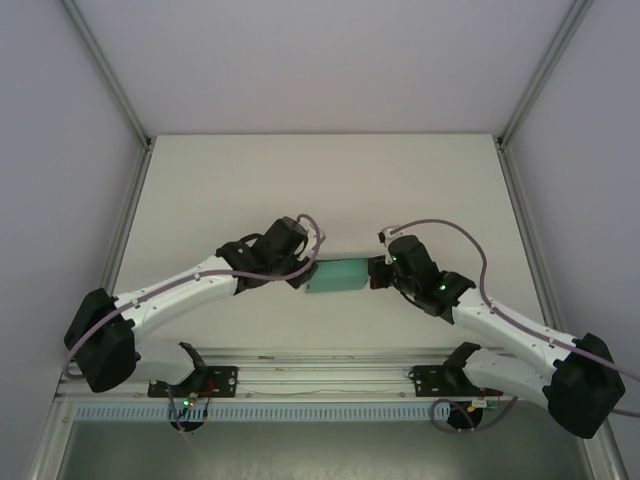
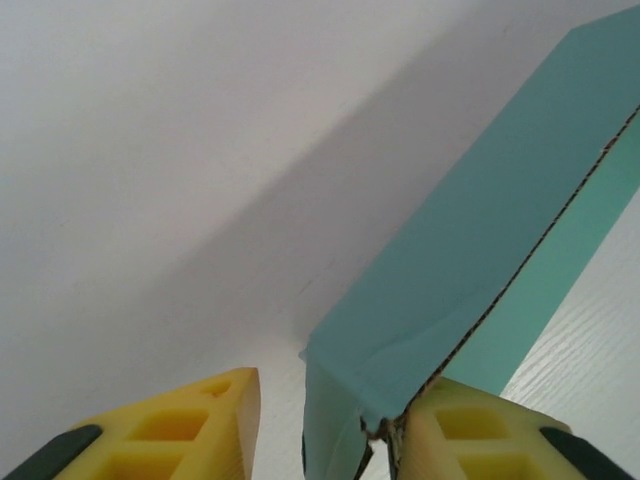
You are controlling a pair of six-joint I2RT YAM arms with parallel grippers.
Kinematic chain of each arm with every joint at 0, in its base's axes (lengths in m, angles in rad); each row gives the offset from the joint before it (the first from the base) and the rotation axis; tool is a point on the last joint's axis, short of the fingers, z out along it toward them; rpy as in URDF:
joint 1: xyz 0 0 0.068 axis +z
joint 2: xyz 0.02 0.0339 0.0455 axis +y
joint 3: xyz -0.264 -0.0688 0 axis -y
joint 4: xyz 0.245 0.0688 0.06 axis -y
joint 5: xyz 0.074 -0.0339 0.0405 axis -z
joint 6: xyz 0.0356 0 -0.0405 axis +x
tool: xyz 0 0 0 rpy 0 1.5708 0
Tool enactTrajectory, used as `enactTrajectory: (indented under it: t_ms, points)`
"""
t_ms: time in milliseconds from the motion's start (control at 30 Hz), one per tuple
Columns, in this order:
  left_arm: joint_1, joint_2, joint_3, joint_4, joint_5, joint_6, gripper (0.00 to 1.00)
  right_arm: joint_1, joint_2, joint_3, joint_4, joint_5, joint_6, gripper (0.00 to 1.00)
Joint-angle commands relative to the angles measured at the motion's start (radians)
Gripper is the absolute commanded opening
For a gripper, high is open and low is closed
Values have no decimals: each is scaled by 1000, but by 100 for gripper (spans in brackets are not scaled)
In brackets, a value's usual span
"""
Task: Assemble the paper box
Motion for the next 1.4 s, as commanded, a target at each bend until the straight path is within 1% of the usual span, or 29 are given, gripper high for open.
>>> enactTrajectory:
  t_ms: [0, 100, 167, 233, 300, 433, 667, 733, 800, 867, 900, 933, 1067, 1200, 1300, 1367]
  points:
    - [0, 18, 38, -8, -6, -17, 32, 9, 2, 32, -29, 20, 17, 0]
    - [0, 24, 48, -9, -27, -32, 27, 12, 3, 33, -34, 19, 16, 0]
    - [-1, 26, 56, -15, -16, -46, 27, 12, 7, 38, -44, 24, 15, 0]
    - [-1, 29, 64, -26, -10, -63, 29, 16, 9, 43, -55, 34, 15, 0]
    - [0, 28, 72, -40, -33, -82, 35, 19, 11, 48, -64, 43, 13, 0]
    - [-1, 9, 63, -50, -70, -98, 35, 21, 10, 49, -73, 45, 11, 0]
    - [-1, -16, 49, -41, -63, -114, 33, 23, 28, 67, -85, 44, 10, 0]
    - [-1, -19, 48, -41, -64, -120, 30, 25, 37, 74, -94, 50, 9, 0]
    - [0, -18, 46, -39, -75, -127, 24, 30, 47, 85, -107, 58, 8, 0]
    - [0, -12, 46, -34, -67, -126, 21, 34, 52, 88, -109, 62, 7, 0]
    - [0, -4, 50, -41, -70, -134, 16, 35, 56, 89, -109, 66, 7, 0]
    - [-1, 2, 55, -47, -68, -144, 12, 38, 60, 91, -108, 69, 9, 0]
    - [0, 27, 79, -71, -49, -219, 11, 58, 72, 103, -121, 92, 14, 0]
    - [0, 59, 127, -146, -51, -352, 8, 88, 96, 128, -155, 153, 36, 0]
    - [1, 70, 153, -188, -24, -432, 7, 127, 117, 144, -175, 210, 66, 0]
    - [1, 75, 165, -221, -12, -457, 7, 158, 130, 155, -192, 248, 80, 0]
